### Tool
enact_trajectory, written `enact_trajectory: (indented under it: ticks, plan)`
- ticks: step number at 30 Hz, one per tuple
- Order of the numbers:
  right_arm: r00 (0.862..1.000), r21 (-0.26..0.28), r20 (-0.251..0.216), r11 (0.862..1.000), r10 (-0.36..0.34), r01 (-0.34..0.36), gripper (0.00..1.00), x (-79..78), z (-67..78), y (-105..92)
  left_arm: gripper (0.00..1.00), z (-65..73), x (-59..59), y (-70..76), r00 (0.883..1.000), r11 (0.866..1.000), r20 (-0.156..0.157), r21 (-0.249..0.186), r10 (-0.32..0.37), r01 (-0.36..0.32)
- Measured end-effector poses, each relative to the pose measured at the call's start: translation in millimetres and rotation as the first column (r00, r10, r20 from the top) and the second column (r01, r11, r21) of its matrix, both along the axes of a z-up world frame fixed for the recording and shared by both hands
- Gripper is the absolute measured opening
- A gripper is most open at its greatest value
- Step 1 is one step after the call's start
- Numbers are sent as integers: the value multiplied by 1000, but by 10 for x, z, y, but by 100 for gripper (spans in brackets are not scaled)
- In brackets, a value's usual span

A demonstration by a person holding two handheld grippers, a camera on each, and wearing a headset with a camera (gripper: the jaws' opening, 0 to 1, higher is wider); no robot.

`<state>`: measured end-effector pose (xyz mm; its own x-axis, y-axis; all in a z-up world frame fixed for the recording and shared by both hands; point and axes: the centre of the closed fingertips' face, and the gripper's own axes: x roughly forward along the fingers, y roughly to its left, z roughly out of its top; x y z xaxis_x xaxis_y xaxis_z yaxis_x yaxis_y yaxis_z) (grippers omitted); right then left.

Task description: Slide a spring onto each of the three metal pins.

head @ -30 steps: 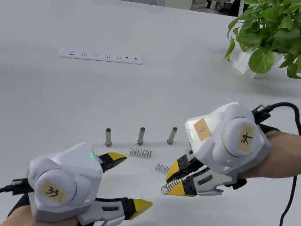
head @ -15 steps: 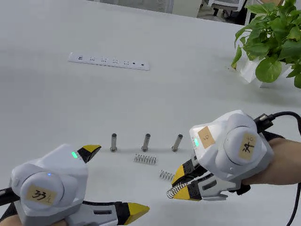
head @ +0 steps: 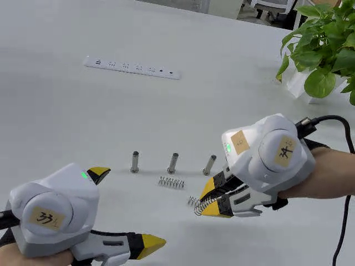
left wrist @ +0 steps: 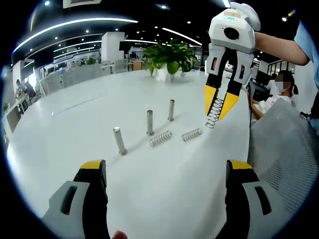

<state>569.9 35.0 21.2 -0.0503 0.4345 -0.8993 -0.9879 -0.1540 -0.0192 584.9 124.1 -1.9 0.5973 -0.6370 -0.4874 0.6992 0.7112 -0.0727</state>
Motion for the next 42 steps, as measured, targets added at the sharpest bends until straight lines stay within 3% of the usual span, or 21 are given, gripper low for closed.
enact_trajectory:
  ticks: [9, 22, 32, 42]
  plan:
    - [995, -26, 52, 996, 85, -84, 7, 241, 153, 241, 99, -39, -40, 32, 1000, 1000, -10, 6, 13, -13]
    - [973, -58, 107, 978, 204, -199, 7, 598, 336, 704, 99, -7, -46, 111, 998, 998, -5, -11, 55, -55]
    - [954, -97, 116, 959, 277, -266, 7, 822, 362, 984, 99, 18, 2, 173, 997, 997, -5, -14, 74, -74]
    - [938, -139, 101, 938, 333, -318, 7, 902, 276, 1135, 99, 16, 40, 245, 996, 996, -9, -15, 85, -85]
